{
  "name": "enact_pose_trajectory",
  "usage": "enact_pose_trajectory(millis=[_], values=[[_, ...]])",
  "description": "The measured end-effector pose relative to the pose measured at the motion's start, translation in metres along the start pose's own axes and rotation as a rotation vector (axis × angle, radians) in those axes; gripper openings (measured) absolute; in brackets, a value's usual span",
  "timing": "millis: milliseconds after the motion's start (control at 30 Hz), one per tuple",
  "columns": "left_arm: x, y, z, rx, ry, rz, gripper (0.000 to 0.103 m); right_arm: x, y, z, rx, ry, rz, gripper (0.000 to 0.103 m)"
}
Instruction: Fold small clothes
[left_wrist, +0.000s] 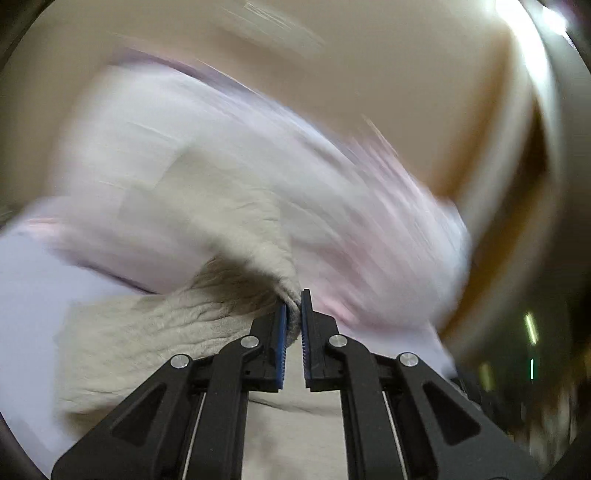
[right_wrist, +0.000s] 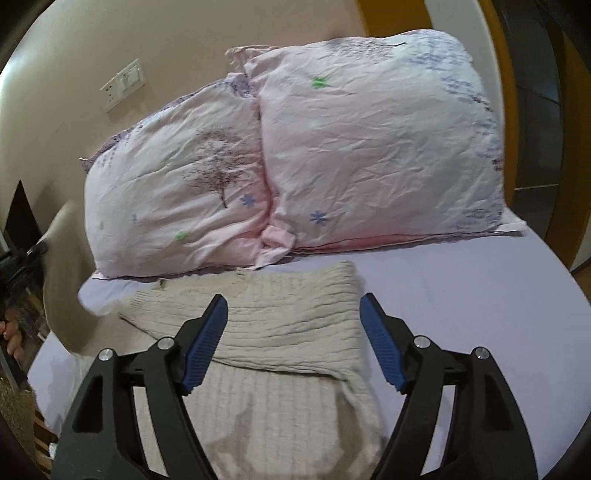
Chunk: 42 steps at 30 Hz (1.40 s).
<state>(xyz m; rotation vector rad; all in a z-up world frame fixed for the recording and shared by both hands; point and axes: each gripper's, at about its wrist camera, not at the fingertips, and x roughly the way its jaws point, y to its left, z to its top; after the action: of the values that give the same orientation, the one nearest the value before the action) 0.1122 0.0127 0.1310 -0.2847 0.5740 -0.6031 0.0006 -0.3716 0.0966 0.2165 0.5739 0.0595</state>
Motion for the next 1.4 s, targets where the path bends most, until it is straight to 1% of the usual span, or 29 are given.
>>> enact_pose_trajectory(millis=[33, 100, 133, 167, 233, 267, 333, 367, 400, 433, 467, 500, 567, 633, 667, 733, 800, 867, 933, 967, 1000, 1067, 1100, 1133, 1200, 1233, 1267, 1300, 1400], values=[[0.033, -0.021, -0.011, 0.050, 0.089, -0.029, 0.007, 0.001, -0.004, -0.002, 0.004, 0.012, -0.009, 0.075], [0.093, -0.055, -0.044, 0.146, 0.283, -0.049, 0.007, 0.001, -0.015, -0.006, 0.021, 0.042, -0.023, 0.075], [0.103, -0.059, -0.052, 0.159, 0.318, -0.048, 0.007, -0.003, -0.020, -0.009, 0.026, 0.047, -0.025, 0.075], [0.108, -0.060, -0.060, 0.162, 0.342, -0.054, 0.007, -0.008, -0.025, -0.010, 0.027, 0.045, -0.028, 0.075], [0.094, -0.049, -0.065, 0.139, 0.336, -0.065, 0.007, -0.024, -0.039, -0.017, 0.029, 0.040, -0.024, 0.078], [0.073, -0.038, -0.064, 0.122, 0.316, -0.057, 0.007, -0.029, -0.043, -0.020, 0.033, 0.043, -0.012, 0.079], [0.034, -0.020, -0.059, 0.091, 0.272, -0.040, 0.007, -0.044, -0.056, -0.031, 0.065, 0.070, 0.072, 0.081], [0.018, -0.015, -0.057, 0.080, 0.255, -0.032, 0.016, -0.051, -0.062, -0.038, 0.085, 0.089, 0.133, 0.081], [-0.011, -0.003, -0.058, 0.060, 0.232, -0.022, 0.047, -0.057, -0.065, -0.044, 0.100, 0.105, 0.184, 0.081], [-0.035, 0.006, -0.062, 0.045, 0.212, -0.003, 0.068, -0.064, -0.069, -0.052, 0.116, 0.126, 0.242, 0.081], [-0.060, 0.010, -0.068, 0.032, 0.181, 0.024, 0.096, -0.070, -0.071, -0.061, 0.131, 0.146, 0.300, 0.081], [-0.097, 0.021, -0.079, 0.020, 0.123, 0.066, 0.098, -0.078, -0.074, -0.072, 0.145, 0.171, 0.364, 0.081], [-0.144, 0.036, -0.103, -0.021, 0.098, 0.072, 0.098, -0.092, -0.077, -0.092, 0.151, 0.214, 0.437, 0.081], [-0.180, 0.050, -0.128, -0.090, 0.088, 0.055, 0.098, -0.106, -0.082, -0.112, 0.139, 0.258, 0.454, 0.079], [-0.199, 0.059, -0.147, -0.121, 0.086, 0.054, 0.098, -0.111, -0.085, -0.121, 0.141, 0.283, 0.448, 0.076], [-0.218, 0.069, -0.177, -0.138, 0.099, 0.110, 0.098, -0.115, -0.093, -0.139, 0.162, 0.362, 0.448, 0.061], [-0.219, 0.079, -0.205, -0.148, 0.150, 0.135, 0.097, -0.114, -0.102, -0.158, 0.199, 0.461, 0.442, 0.056], [-0.215, 0.085, -0.225, -0.179, 0.189, 0.123, 0.095, -0.108, -0.108, -0.174, 0.243, 0.550, 0.407, 0.049], [-0.205, 0.093, -0.247, -0.245, 0.202, 0.062, 0.095, -0.101, -0.113, -0.192, 0.305, 0.595, 0.428, 0.043], [-0.199, 0.097, -0.254, -0.275, 0.208, 0.036, 0.093, -0.096, -0.114, -0.199, 0.348, 0.599, 0.471, 0.041], [-0.192, 0.099, -0.257, -0.293, 0.216, 0.018, 0.087, -0.091, -0.113, -0.203, 0.371, 0.595, 0.501, 0.036], [-0.173, 0.101, -0.264, -0.329, 0.239, -0.023, 0.081, -0.085, -0.110, -0.209, 0.404, 0.579, 0.564, 0.025], [-0.168, 0.100, -0.265, -0.333, 0.244, -0.037, 0.074, -0.082, -0.108, -0.212, 0.414, 0.570, 0.598, 0.015], [-0.161, 0.098, -0.266, -0.335, 0.250, -0.060, 0.069, -0.081, -0.106, -0.214, 0.417, 0.559, 0.623, 0.011], [-0.154, 0.091, -0.267, -0.334, 0.266, -0.097, 0.043, -0.083, -0.099, -0.212, 0.394, 0.526, 0.651, 0.010], [-0.154, 0.089, -0.268, -0.335, 0.270, -0.109, 0.034, -0.085, -0.095, -0.209, 0.379, 0.507, 0.665, 0.009], [-0.154, 0.088, -0.269, -0.343, 0.269, -0.124, 0.020, -0.089, -0.090, -0.203, 0.359, 0.471, 0.682, 0.009], [-0.155, 0.088, -0.269, -0.363, 0.255, -0.153, 0.012, -0.091, -0.086, -0.195, 0.343, 0.440, 0.697, 0.008], [-0.160, 0.086, -0.261, -0.412, 0.206, -0.257, 0.008, -0.096, -0.069, -0.159, 0.281, 0.321, 0.746, 0.008]])
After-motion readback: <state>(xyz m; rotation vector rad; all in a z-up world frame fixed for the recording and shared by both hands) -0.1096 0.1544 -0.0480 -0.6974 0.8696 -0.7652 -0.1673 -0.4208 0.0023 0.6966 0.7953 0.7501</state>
